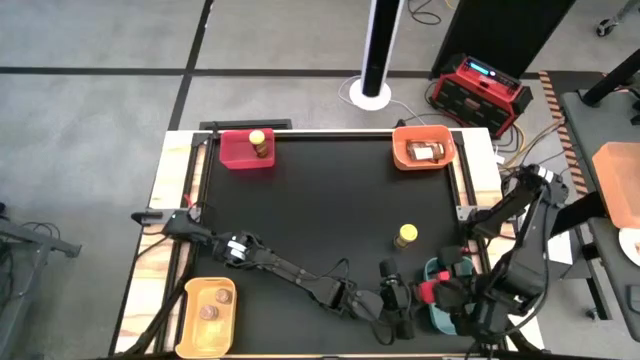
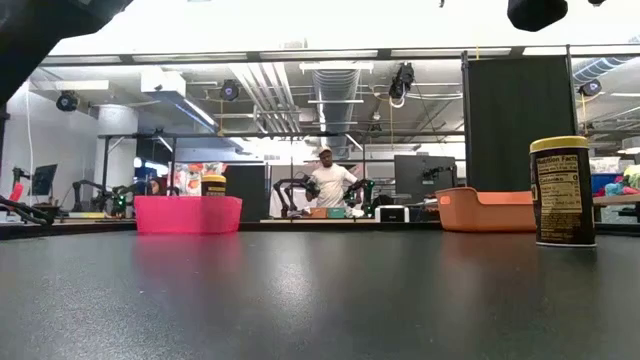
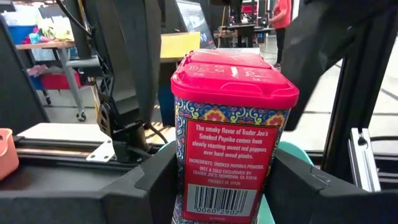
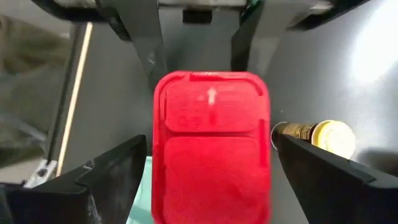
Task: Sort spices by type
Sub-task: Put the red seasoning can into the blue bin
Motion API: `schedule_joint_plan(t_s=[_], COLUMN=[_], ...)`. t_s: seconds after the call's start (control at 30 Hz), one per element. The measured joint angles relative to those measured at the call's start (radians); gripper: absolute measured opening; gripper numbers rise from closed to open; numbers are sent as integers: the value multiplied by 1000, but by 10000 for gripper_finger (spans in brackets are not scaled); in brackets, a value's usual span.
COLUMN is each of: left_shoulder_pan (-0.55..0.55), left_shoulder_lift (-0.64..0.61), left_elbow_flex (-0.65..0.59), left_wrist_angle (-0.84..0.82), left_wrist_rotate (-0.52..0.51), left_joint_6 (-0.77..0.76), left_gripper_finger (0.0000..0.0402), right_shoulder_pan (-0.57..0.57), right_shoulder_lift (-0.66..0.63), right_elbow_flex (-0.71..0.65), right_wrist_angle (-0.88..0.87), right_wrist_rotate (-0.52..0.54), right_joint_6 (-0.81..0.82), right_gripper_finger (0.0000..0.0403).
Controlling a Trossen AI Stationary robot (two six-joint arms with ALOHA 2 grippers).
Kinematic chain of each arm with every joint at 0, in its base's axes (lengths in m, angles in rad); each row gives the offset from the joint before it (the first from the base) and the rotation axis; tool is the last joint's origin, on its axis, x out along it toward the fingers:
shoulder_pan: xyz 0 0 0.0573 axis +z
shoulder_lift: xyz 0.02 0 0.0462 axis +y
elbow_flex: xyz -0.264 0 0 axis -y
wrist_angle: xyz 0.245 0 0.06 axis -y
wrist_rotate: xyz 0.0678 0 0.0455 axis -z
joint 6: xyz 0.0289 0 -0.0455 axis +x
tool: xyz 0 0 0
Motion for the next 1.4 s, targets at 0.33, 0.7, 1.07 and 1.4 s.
schedule_joint_plan(t_s=[0.33, 0.7, 1.07, 1.4], left_shoulder_pan=[-1, -2, -9, -23], left_shoulder_lift=[0, 0, -17, -75], left_elbow_flex=[0, 0, 1, 0], left_wrist_angle=[-2, -13, -49, -41], left_wrist_rotate=[0, 2, 0, -13], left_joint_6=[12, 10, 11, 16], left_gripper_finger=[185, 191, 192, 192], right_shoulder_pan=[-21, -21, 117, 269], right_shoulder_lift=[22, 21, -111, -218], right_elbow_flex=[0, -1, -29, -245], right_wrist_angle=[-4, -10, -152, -15], right_wrist_rotate=[-88, -103, -114, -100], right_joint_6=[-27, -34, 194, 347], right_gripper_finger=[276, 197, 197, 197])
